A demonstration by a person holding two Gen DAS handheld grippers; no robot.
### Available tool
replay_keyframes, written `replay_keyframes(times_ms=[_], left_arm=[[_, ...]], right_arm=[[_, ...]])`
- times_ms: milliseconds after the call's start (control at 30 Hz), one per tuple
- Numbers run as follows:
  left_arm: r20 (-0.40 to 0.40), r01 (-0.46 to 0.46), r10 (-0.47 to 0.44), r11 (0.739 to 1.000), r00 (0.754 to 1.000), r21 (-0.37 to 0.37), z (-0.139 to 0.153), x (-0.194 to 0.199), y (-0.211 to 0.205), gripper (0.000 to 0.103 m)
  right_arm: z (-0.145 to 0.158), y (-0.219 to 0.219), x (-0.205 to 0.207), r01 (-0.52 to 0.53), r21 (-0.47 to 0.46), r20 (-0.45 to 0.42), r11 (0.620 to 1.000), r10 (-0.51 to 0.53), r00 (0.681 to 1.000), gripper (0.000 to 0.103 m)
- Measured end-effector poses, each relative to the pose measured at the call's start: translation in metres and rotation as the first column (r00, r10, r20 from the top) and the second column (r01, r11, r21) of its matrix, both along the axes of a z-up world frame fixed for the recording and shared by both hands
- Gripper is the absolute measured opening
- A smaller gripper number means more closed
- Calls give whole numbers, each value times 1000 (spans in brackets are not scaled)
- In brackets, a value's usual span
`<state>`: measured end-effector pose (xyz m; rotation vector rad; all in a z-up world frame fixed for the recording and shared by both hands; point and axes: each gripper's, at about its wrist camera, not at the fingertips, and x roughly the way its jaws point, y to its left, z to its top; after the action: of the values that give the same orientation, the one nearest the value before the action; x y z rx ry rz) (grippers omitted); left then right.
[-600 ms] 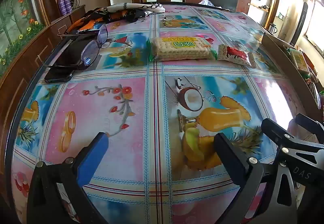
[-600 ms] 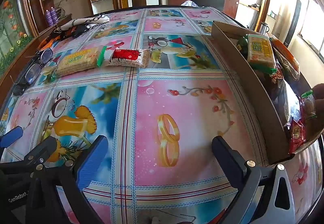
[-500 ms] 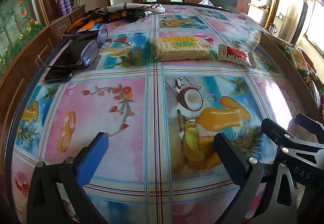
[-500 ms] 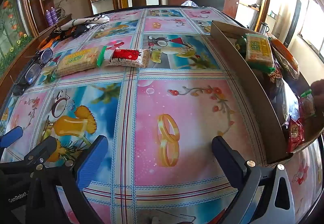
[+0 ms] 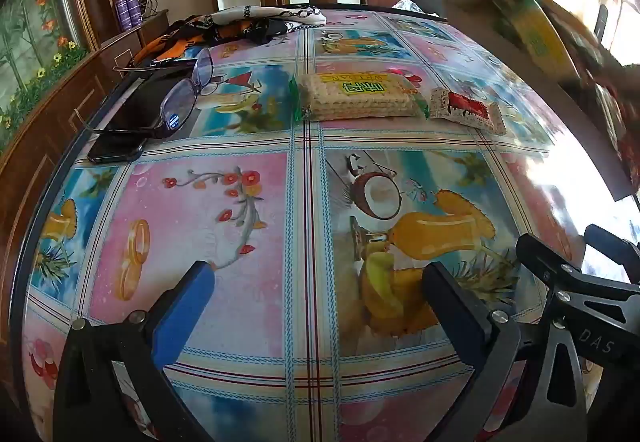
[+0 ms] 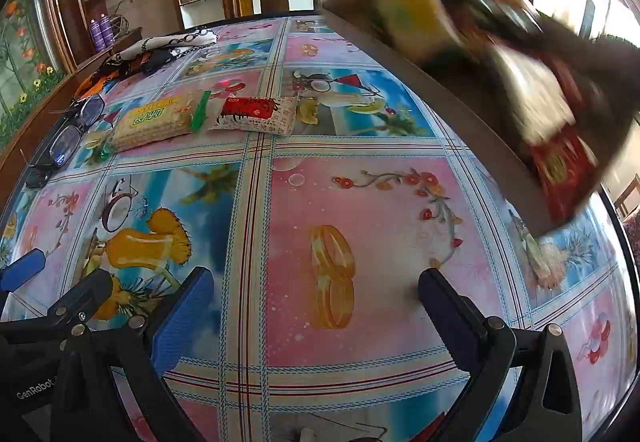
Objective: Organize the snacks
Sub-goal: 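Tip the cardboard box over to spill the snacks onto the table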
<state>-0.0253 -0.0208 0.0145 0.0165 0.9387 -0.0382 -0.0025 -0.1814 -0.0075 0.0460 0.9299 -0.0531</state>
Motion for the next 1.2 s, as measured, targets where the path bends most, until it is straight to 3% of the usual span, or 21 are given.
replay_keyframes(times_ms=[333, 1200], left_arm=[[1, 1, -1, 1000, 1000, -2, -11, 19, 21, 103], [3, 2, -2, 1000, 1000, -2, -15, 23, 25, 103]], right_arm=[[-1, -1, -1, 0, 1, -1, 1000, 0, 1000, 102], [-2, 0, -1, 1, 0, -1, 1000, -1, 1000, 103]])
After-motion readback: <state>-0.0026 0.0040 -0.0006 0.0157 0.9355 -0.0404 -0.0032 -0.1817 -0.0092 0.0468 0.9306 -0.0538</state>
